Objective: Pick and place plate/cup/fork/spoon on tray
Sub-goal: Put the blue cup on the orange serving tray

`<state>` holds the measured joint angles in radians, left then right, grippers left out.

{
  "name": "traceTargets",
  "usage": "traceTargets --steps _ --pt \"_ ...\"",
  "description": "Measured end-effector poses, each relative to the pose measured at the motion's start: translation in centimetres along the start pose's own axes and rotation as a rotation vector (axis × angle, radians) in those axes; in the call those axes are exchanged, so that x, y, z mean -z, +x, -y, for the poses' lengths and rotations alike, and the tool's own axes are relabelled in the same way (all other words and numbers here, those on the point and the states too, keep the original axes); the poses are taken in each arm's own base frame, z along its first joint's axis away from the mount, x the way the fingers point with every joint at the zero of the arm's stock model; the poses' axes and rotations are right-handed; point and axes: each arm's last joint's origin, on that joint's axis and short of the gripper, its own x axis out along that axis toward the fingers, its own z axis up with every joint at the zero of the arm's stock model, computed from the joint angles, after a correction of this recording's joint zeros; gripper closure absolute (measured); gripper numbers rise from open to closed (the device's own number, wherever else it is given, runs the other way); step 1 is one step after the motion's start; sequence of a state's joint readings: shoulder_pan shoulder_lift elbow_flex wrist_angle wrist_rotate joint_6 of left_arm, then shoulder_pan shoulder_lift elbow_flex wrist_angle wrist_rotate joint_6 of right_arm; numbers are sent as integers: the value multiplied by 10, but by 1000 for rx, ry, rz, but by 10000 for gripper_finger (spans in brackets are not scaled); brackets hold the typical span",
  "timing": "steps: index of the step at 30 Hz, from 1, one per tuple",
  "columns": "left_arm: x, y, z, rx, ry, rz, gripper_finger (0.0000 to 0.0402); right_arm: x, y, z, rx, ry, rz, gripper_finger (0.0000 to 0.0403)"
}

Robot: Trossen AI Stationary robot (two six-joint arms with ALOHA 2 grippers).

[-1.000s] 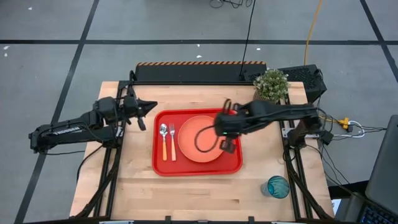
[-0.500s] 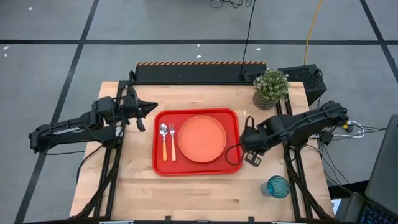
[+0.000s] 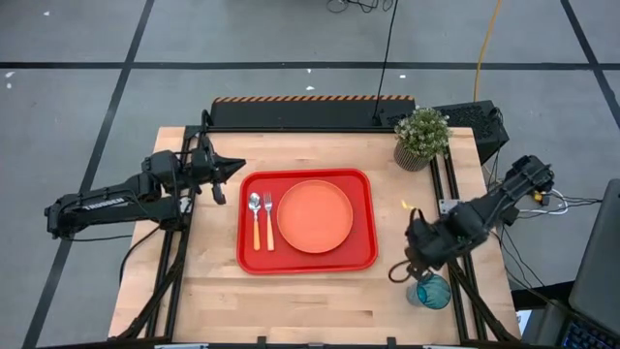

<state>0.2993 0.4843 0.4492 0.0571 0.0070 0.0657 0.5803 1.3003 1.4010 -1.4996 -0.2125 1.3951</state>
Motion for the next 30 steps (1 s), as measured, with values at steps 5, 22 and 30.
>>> traceTargets --steps 5,22,30 --pt "0 0 0 0 -1 0 376 13 5 -12 -62 25 16 394" --pt "0 0 0 -1 4 0 376 41 23 -8 57 -52 3 325" --pt "0 0 0 -1 0 1 376 43 44 -5 99 -75 -1 327"
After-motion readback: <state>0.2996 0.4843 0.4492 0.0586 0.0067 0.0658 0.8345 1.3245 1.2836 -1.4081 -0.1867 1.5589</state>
